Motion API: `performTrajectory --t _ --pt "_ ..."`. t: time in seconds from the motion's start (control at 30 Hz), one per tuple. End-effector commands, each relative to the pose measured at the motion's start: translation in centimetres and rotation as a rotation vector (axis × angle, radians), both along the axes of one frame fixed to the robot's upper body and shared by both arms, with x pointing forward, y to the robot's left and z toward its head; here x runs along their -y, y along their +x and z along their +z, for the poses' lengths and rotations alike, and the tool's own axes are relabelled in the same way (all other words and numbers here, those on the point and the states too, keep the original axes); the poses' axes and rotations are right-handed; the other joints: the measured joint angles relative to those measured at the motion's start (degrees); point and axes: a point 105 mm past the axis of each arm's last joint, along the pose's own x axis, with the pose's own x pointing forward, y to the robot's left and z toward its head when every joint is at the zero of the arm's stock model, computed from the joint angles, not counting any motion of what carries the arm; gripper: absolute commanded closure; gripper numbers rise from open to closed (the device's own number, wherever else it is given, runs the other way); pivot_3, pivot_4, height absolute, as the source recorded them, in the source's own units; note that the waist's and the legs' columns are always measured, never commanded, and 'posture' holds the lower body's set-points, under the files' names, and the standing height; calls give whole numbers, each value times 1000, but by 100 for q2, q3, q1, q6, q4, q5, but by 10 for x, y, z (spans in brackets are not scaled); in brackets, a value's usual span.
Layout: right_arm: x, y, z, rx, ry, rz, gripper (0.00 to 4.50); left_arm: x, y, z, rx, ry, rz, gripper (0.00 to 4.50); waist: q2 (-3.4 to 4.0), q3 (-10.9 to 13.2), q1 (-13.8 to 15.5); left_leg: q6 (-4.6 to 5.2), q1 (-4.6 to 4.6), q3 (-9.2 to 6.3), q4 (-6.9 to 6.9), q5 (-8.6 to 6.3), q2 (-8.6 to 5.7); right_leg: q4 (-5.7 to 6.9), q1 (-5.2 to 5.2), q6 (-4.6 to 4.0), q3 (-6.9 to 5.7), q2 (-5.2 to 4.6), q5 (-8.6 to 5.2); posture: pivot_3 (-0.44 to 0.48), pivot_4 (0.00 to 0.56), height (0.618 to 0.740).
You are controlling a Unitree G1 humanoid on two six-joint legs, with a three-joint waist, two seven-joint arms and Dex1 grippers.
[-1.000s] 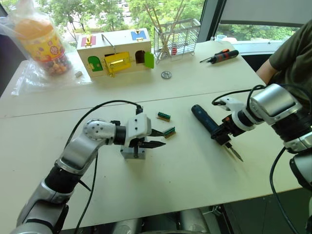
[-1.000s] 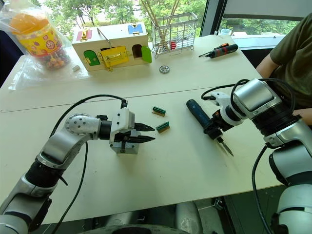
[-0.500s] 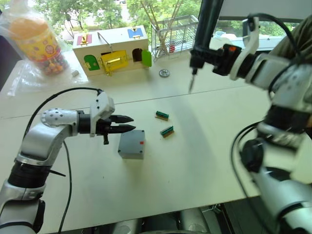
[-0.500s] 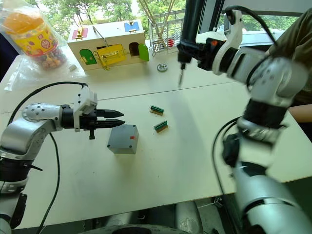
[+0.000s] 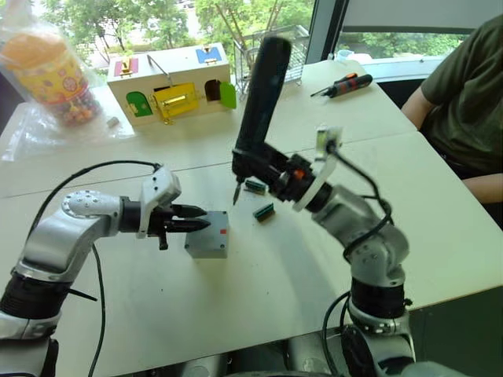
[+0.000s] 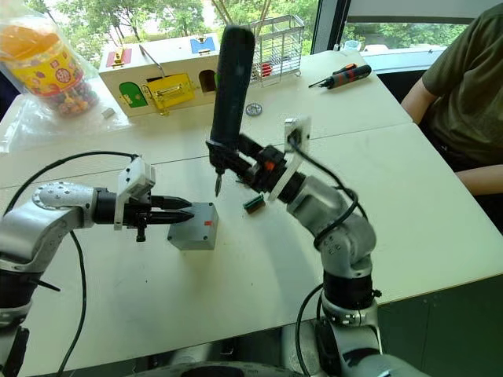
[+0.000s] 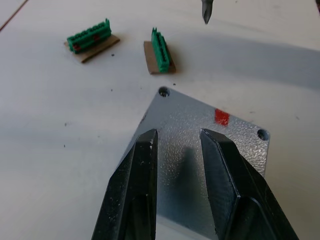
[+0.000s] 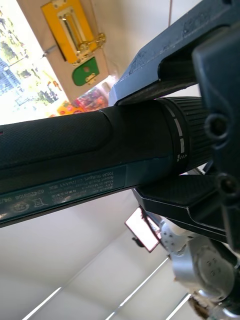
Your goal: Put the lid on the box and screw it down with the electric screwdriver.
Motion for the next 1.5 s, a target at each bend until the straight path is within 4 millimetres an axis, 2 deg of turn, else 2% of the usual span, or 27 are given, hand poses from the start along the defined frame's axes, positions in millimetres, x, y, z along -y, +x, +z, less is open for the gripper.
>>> performTrajectory --t 0.03,0.2,0.47,0.57,1.1,1.3,1.5 --pt "-10 -9 11 130 19 14 2746 -1 -3 -8 8 42 -2 3171 0 0 4 0 2 -2 3 0 -1 -1 6 0 -1 0 0 0 150 740" --pt "-21 -6 6 160 13 1 2746 -5 -7 -19 -5 69 2 3171 0 0 45 0 29 -2 -1 -1 -2 -6 30 0 0 -1 0 0 150 740" --pt "-27 -4 -6 166 -35 0 2746 -5 -6 -18 3 71 8 3171 0 -1 93 0 39 -2 -3 -2 -1 -7 39 0 1 0 0 0 150 740" --pt "-26 -2 -14 143 -49 -6 2746 -4 -5 -18 7 69 11 3171 0 -1 93 0 39 -3 -3 -2 -1 -7 39 0 1 0 0 0 150 740" --pt "-12 6 -15 113 -35 -55 2746 -2 -3 -21 13 78 1 3171 0 -2 100 0 43 -3 -3 -2 -1 -8 44 0 1 0 0 0 150 740" --pt "-17 2 -24 110 -75 -35 2746 -4 -1 -22 14 78 0 3171 1 -5 107 0 45 -4 -3 -2 -2 -8 48 0 0 0 0 0 150 740" --pt "-35 -9 -47 147 -220 27 2746 -7 -4 -27 -6 87 4 3171 5 -25 97 1 49 -3 -4 -2 -1 -8 48 0 1 0 0 0 150 740"
